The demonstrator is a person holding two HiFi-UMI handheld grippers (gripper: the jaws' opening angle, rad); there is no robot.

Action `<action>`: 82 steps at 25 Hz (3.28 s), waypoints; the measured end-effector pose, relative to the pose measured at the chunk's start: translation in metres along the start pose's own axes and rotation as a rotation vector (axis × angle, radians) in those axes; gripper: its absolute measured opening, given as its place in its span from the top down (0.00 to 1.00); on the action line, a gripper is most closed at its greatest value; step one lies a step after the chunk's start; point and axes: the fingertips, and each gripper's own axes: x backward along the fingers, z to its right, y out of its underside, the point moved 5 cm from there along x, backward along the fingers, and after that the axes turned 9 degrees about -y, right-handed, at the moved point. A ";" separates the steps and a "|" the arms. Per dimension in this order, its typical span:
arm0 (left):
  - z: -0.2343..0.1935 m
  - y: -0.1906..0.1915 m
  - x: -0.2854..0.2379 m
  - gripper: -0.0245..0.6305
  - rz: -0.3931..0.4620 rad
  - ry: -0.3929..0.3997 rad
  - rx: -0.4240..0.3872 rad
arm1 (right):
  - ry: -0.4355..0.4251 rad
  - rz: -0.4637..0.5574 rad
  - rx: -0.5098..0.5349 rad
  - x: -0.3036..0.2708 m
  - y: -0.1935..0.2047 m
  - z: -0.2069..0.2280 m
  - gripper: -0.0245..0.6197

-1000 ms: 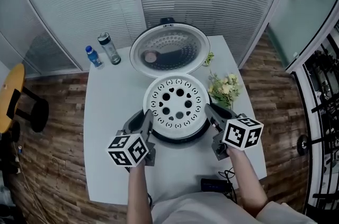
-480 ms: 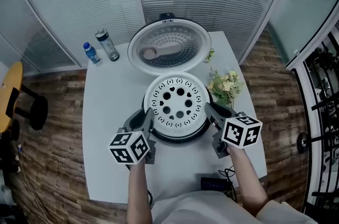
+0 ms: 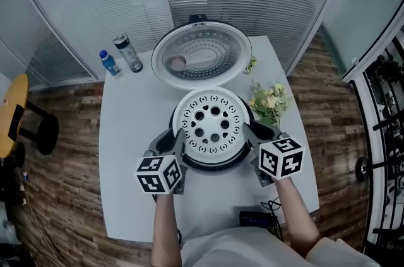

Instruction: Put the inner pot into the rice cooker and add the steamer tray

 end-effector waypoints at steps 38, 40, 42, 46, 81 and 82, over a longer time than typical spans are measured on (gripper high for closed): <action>0.003 0.006 -0.002 0.70 -0.003 -0.133 -0.187 | 0.124 0.064 0.086 0.007 -0.003 0.000 0.84; 0.003 0.004 0.005 0.70 0.010 -0.127 -0.171 | 0.109 0.103 0.047 0.013 -0.003 -0.002 0.84; 0.005 0.004 0.012 0.70 0.028 -0.124 -0.158 | 0.087 0.142 0.023 0.020 -0.001 -0.006 0.85; 0.015 0.002 0.030 0.84 0.070 -0.102 -0.144 | 0.055 0.168 -0.007 0.035 0.007 -0.014 0.90; 0.042 0.026 0.088 0.95 0.113 0.017 -0.070 | -0.002 0.191 -0.021 0.076 0.036 -0.048 0.94; 0.043 0.026 0.088 0.95 0.112 0.019 -0.073 | -0.006 0.195 -0.029 0.077 0.036 -0.048 0.94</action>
